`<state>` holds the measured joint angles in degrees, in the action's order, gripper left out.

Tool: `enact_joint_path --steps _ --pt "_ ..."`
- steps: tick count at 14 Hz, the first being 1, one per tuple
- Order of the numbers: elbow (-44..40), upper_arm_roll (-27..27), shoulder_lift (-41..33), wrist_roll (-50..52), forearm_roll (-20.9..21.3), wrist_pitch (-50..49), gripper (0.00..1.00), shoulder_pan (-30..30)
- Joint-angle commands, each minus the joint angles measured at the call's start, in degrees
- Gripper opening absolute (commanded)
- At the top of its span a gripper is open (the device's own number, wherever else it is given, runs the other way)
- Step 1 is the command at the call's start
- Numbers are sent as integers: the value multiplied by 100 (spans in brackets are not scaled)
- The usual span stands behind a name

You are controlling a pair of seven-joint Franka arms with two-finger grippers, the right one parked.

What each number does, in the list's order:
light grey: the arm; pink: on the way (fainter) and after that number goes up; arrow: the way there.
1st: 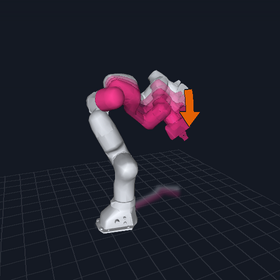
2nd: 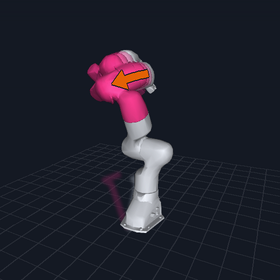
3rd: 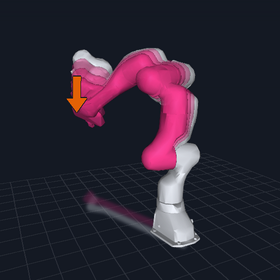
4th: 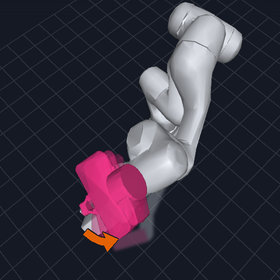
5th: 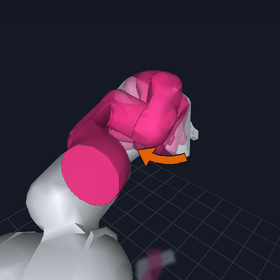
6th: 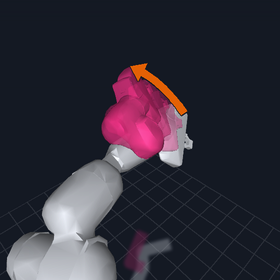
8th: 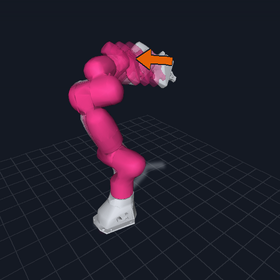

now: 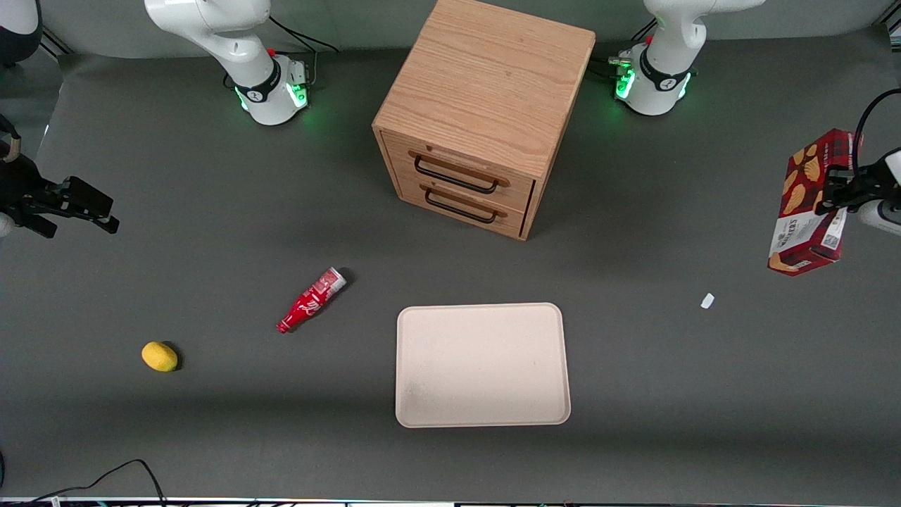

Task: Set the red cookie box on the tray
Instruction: 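Lift the cookie box upright with the left gripper, then carry the upright box over the white tray with the left gripper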

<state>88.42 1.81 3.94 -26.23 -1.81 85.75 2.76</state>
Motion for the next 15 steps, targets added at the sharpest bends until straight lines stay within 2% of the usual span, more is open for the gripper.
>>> enact_joint_path --steps 1,4,7,9,12,15 --pt "-212 -66 63 154 154 -181 0 -57" --pt "-255 -452 46 766 172 -198 0 -65" --pt "-509 -1023 185 1976 198 -207 0 -187" --pt "-1009 -1270 702 2796 234 -129 0 -451" --pt "-2010 -1315 1773 3816 225 90 0 -1074" --pt "-2689 -1315 2636 3906 225 607 0 -1523"
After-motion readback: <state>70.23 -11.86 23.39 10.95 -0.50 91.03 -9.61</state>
